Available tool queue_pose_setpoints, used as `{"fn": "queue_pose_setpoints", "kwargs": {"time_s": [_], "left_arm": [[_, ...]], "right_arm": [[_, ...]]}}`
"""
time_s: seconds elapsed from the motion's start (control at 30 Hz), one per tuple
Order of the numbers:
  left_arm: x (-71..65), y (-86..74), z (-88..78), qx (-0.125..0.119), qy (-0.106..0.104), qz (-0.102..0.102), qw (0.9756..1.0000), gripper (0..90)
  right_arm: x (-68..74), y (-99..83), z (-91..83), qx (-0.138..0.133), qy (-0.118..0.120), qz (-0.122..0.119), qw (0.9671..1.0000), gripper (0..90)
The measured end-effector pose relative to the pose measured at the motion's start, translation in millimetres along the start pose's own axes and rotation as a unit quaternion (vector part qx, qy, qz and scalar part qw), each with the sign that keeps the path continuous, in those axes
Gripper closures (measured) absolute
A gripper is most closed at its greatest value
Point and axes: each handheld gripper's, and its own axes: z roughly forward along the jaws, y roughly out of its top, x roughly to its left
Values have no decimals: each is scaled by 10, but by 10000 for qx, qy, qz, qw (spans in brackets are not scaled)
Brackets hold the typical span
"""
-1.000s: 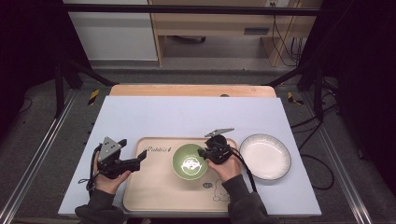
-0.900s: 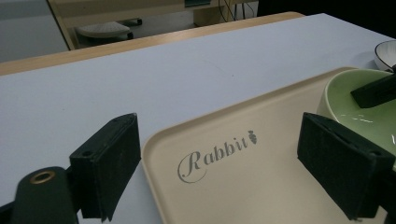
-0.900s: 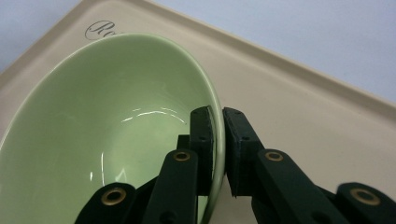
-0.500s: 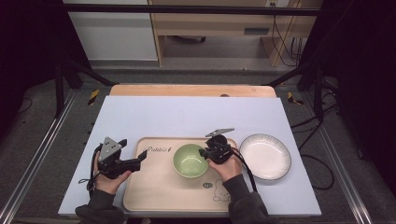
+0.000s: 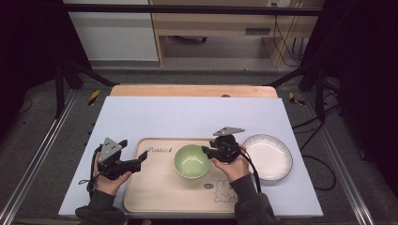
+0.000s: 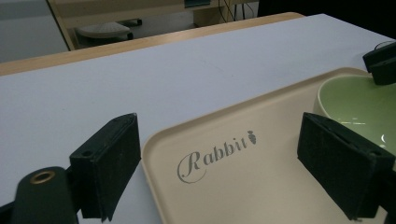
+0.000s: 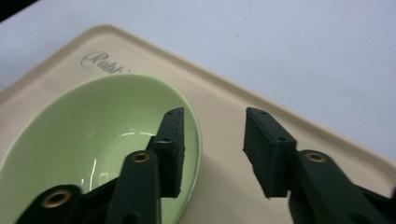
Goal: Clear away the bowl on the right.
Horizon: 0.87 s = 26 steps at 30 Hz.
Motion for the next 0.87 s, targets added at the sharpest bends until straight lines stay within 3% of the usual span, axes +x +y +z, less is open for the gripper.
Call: {"fn": "queue_pose_setpoints", "kwargs": {"time_s": [0.03,0.07,0.2,0.3,0.5,0.87], "left_arm": [[0,0,0,0,0,0,10000,130],[0,0,-1,-1,0,-1,10000,130],[0,0,-1,-12,4,-8,10000,130],[-1,0,-1,-12,4,-11,10000,130],[0,-1,-1,-11,-3,-17,10000,129],[29,-11,-6,-18,-15,-100,9999,126]], "right_arm": [[0,0,0,0,0,0,10000,561],[-5,11,-58,-122,-26,67,9999,500],[-40,11,-153,-384,-146,-106,9991,398],[-49,10,-204,-475,-149,-72,9987,362],[-93,-28,-344,-851,-256,-236,9958,240],[-150,-96,-484,-1115,-393,-341,9924,186]]}}
